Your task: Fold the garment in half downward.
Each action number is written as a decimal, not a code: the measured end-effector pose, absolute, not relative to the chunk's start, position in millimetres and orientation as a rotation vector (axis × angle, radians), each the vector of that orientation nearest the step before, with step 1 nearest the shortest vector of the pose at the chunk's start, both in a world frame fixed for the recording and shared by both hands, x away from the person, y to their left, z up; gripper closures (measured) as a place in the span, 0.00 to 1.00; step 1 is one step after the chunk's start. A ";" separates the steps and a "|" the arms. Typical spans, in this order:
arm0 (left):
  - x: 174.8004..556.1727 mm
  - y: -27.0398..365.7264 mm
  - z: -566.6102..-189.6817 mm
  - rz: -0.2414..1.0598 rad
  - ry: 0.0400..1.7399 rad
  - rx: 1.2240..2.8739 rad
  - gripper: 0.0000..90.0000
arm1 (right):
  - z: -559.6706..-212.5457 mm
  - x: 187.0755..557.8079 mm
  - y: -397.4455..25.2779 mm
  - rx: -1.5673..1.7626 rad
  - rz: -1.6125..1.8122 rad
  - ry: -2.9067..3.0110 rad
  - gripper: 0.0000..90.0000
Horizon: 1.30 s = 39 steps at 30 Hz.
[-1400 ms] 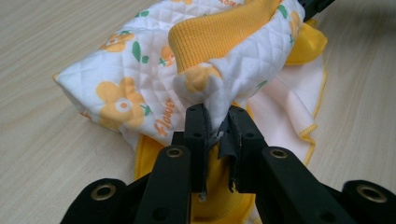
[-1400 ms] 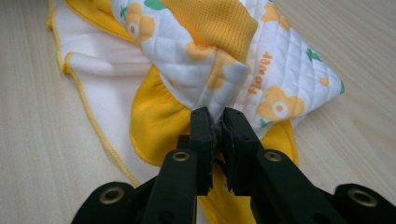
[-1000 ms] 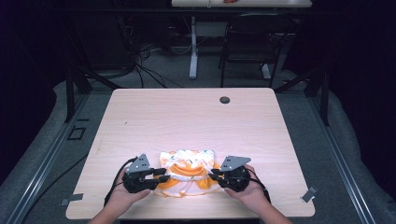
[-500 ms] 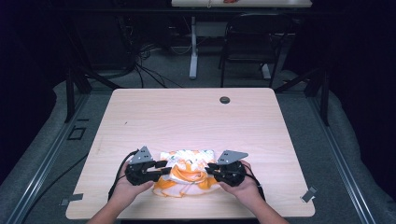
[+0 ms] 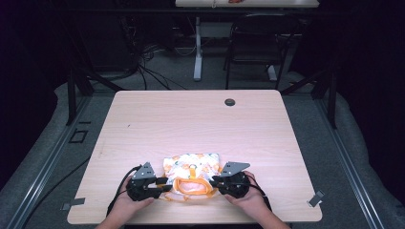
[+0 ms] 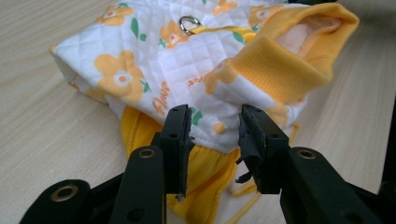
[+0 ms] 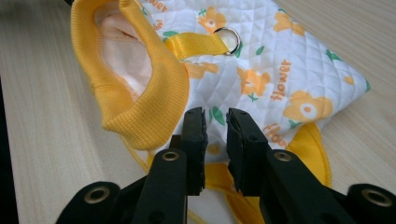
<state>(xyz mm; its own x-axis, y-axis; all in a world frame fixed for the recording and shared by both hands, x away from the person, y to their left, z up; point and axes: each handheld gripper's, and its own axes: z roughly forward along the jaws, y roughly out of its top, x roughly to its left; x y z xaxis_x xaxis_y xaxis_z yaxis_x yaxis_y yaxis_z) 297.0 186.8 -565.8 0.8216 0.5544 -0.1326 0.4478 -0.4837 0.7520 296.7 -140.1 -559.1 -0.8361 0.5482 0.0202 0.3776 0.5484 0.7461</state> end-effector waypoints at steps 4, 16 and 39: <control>301.0 185.6 -569.5 0.166 0.753 2.159 0.69 | -562.2 294.7 -138.6 0.783 1.168 2.564 0.85; 307.4 187.5 -571.8 0.177 0.782 2.130 0.70 | -565.0 295.4 -139.9 0.779 1.147 2.559 0.83; 297.5 216.2 -542.0 0.255 0.833 1.992 0.68 | -539.2 289.4 -158.3 0.828 1.272 2.445 0.80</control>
